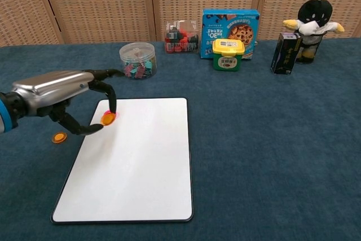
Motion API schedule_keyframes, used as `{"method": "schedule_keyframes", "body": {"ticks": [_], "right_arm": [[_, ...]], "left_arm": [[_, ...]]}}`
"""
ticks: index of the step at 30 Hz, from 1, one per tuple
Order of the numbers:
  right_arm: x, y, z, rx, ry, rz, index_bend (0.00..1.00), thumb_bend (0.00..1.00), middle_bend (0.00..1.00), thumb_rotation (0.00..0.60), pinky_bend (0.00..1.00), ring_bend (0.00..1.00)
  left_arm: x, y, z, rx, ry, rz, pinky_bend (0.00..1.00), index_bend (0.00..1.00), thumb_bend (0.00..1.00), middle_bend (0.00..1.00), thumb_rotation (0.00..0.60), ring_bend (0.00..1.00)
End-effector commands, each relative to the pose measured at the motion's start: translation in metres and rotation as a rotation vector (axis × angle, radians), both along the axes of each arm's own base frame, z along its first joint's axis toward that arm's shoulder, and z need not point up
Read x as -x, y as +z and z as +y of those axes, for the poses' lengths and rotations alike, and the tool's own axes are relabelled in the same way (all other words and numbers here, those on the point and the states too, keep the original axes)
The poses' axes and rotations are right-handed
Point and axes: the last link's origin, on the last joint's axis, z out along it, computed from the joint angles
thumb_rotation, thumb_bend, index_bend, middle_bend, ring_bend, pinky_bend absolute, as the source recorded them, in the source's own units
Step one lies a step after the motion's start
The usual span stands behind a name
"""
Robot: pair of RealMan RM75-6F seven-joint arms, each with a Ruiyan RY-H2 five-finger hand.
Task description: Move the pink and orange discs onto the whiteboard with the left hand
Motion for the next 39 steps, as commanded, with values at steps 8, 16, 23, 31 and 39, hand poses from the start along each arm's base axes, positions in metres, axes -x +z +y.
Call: {"method": "schedule_keyframes", "body": {"ticks": [8, 16, 23, 31, 39], "right_arm": [[0.001, 0.001, 0.0, -0.002, -0.006, -0.003, 0.0, 0.0, 0.0, 0.6, 0.0, 0.0], [0.001, 0.001, 0.0, -0.001, -0.007, -0.003, 0.0, 0.0, 0.0, 0.6, 0.0, 0.0], [0.001, 0.0, 0.0, -0.004, -0.006, 0.001, 0.0, 0.0, 0.0, 0.6, 0.0, 0.0], [0.0, -0.001, 0.001, -0.006, -0.006, 0.003, 0.0, 0.0, 0.0, 0.6, 0.0, 0.0], [-0.001, -0.001, 0.001, -0.01, -0.007, 0.001, 0.0, 0.0, 0.0, 0.6, 0.0, 0.0]], "left_arm": [[-0.017, -0.031, -0.023, 0.095, -0.044, 0.074, 0.0, 0.35, 0.32, 0.0, 0.6, 0.0], [-0.007, -0.019, -0.02, 0.061, -0.014, 0.063, 0.0, 0.2, 0.31, 0.0, 0.6, 0.0], [0.028, 0.007, -0.012, 0.0, 0.064, 0.084, 0.0, 0.21, 0.32, 0.0, 0.6, 0.0], [0.09, 0.033, -0.008, -0.056, 0.2, 0.126, 0.0, 0.27, 0.33, 0.0, 0.6, 0.0], [0.125, 0.035, -0.009, -0.066, 0.265, 0.123, 0.0, 0.34, 0.34, 0.0, 0.6, 0.0]]}}
